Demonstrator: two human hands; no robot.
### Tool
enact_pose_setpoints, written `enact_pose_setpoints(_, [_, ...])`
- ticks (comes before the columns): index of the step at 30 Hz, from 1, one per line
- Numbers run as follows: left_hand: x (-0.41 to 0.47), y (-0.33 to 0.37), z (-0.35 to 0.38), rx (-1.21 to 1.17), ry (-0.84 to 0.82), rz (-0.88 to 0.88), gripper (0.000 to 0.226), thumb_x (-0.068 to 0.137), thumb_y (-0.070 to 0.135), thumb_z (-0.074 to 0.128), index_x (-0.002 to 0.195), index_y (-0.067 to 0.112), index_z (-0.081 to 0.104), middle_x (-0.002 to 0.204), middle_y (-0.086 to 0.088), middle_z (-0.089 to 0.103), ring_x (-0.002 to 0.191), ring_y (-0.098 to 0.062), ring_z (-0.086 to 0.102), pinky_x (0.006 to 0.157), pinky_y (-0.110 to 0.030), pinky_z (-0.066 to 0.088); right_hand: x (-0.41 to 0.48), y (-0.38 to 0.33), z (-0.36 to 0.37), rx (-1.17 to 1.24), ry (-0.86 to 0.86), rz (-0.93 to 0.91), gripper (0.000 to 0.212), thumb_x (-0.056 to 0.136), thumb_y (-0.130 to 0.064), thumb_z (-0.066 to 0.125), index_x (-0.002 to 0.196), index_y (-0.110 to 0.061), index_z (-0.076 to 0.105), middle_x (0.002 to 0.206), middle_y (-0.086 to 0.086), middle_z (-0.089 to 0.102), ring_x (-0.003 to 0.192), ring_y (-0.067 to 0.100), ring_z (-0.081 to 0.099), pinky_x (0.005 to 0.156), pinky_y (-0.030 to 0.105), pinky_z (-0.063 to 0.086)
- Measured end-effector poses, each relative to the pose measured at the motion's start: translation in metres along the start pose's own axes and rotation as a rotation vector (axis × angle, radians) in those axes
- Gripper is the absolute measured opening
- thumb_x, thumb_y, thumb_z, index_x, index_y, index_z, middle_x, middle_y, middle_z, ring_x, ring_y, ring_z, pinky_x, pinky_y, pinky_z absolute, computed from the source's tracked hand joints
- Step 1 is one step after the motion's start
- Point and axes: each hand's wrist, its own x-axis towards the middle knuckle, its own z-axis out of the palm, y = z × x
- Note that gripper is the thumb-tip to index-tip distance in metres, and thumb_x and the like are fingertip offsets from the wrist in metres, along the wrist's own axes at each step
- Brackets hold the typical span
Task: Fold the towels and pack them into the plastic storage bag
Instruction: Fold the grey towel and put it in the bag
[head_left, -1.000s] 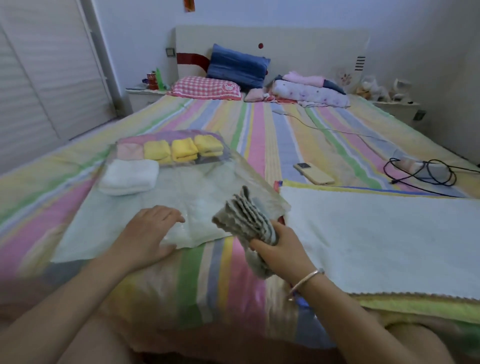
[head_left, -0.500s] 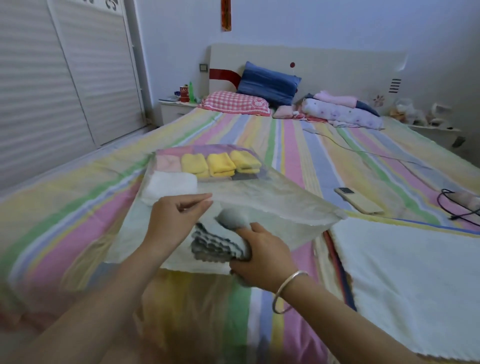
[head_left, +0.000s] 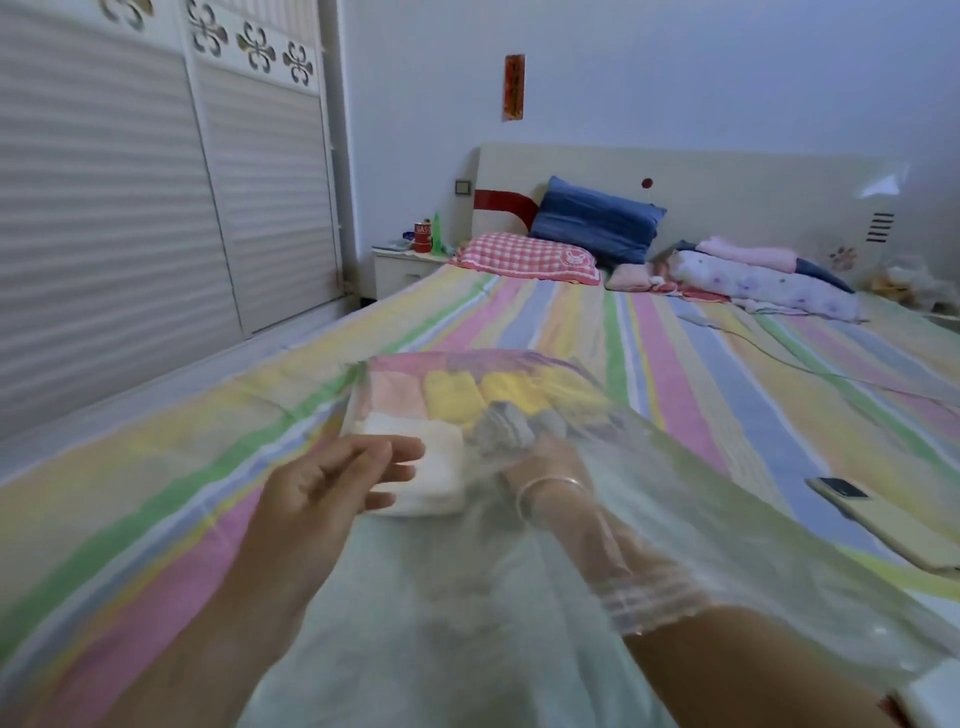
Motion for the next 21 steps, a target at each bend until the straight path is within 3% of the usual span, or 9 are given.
enact_pose_setpoints(3, [0.025,-0.048,-0.029,0.122,0.09,-0.017,0.015,0.09,0.03,0.064,0.087,0.024,0.077,0.098,0.01,0.075,0.098,-0.013,0.068,0.084,-0.029,0.05,0.021,-0.001,0.018,-0.125,0.037,0.046,0.06,0.085,-0.064,0.048,0.122,-0.018,0.056,0.125,0.003,0.056,0.122,0.025,0.053,0.1,0.031,0.04])
enact_pose_setpoints(6, [0.032,-0.089,-0.045,0.333,0.048,-0.004,0.014,0.089,0.029,0.067,0.087,0.04,0.075,0.095,0.027,0.071,0.086,0.008,0.063,0.075,-0.007,0.043,0.034,0.005,0.02,-0.194,-0.118,-0.059,0.071,0.088,-0.066,0.041,0.137,-0.015,0.046,0.137,0.005,0.048,0.129,0.026,0.045,0.106,0.032,0.032])
enact_pose_setpoints(8, [0.033,-0.106,-0.05,0.413,0.039,-0.027,0.022,0.091,0.024,0.066,0.087,0.045,0.073,0.099,0.032,0.069,0.084,0.002,0.064,0.068,-0.005,0.04,0.039,0.01,0.014,-0.28,-0.126,-0.14,0.06,0.091,-0.059,0.044,0.139,-0.024,0.044,0.14,0.004,0.046,0.13,0.028,0.041,0.106,0.036,0.031])
enact_pose_setpoints(10, [0.033,-0.112,-0.051,0.495,0.0,-0.011,0.013,0.082,0.045,0.065,0.093,0.049,0.07,0.106,0.032,0.067,0.1,0.003,0.063,0.081,-0.002,0.04,0.045,0.016,0.014,-0.576,0.16,-0.292,0.045,0.088,-0.05,0.051,0.129,-0.03,0.054,0.133,0.008,0.052,0.124,0.032,0.045,0.102,0.041,0.036])
enact_pose_setpoints(12, [0.033,-0.118,-0.053,0.601,-0.017,0.053,0.021,0.076,0.047,0.063,0.097,0.046,0.069,0.107,0.03,0.067,0.108,0.01,0.058,0.092,-0.003,0.037,0.039,0.011,0.02,-0.624,0.3,-0.481,0.03,0.078,-0.043,0.059,0.103,-0.029,0.068,0.111,0.008,0.064,0.108,0.033,0.058,0.091,0.04,0.045])
enact_pose_setpoints(14, [0.034,-0.118,-0.052,0.721,-0.025,0.095,0.017,0.082,0.032,0.067,0.096,0.042,0.069,0.109,0.028,0.066,0.109,0.008,0.056,0.092,0.002,0.031,0.039,0.007,0.034,-0.591,0.155,-0.486,0.031,0.085,-0.041,0.041,0.102,-0.028,0.064,0.109,0.0,0.063,0.106,0.027,0.058,0.088,0.036,0.038])
enact_pose_setpoints(17, [0.032,-0.117,-0.054,0.909,-0.113,0.192,0.039,0.081,0.047,0.051,0.118,0.038,0.06,0.127,0.025,0.054,0.119,0.001,0.049,0.101,0.001,0.021,0.048,0.028,0.067,-0.588,-0.127,-0.322,0.066,0.083,-0.059,0.003,0.143,-0.04,0.024,0.153,0.004,0.024,0.139,0.036,0.022,0.11,0.054,0.013])
enact_pose_setpoints(19, [0.029,-0.12,-0.057,1.051,-0.194,0.222,0.053,0.084,0.051,0.043,0.131,0.032,0.055,0.139,0.016,0.049,0.129,-0.001,0.042,0.11,-0.008,0.017,0.06,0.038,0.074,-0.538,-0.169,-0.271,0.067,0.082,-0.069,0.005,0.145,-0.047,0.011,0.159,-0.001,0.009,0.144,0.036,0.007,0.111,0.061,0.007])
enact_pose_setpoints(21, [0.026,-0.123,-0.059,1.184,-0.284,0.241,0.056,0.093,0.053,0.034,0.135,0.022,0.055,0.143,0.004,0.049,0.133,-0.006,0.04,0.115,-0.018,0.014,0.062,0.036,0.067,-0.565,-0.192,-0.312,0.058,0.091,-0.062,0.016,0.147,-0.046,0.011,0.159,-0.004,0.007,0.145,0.03,0.005,0.113,0.057,0.007])
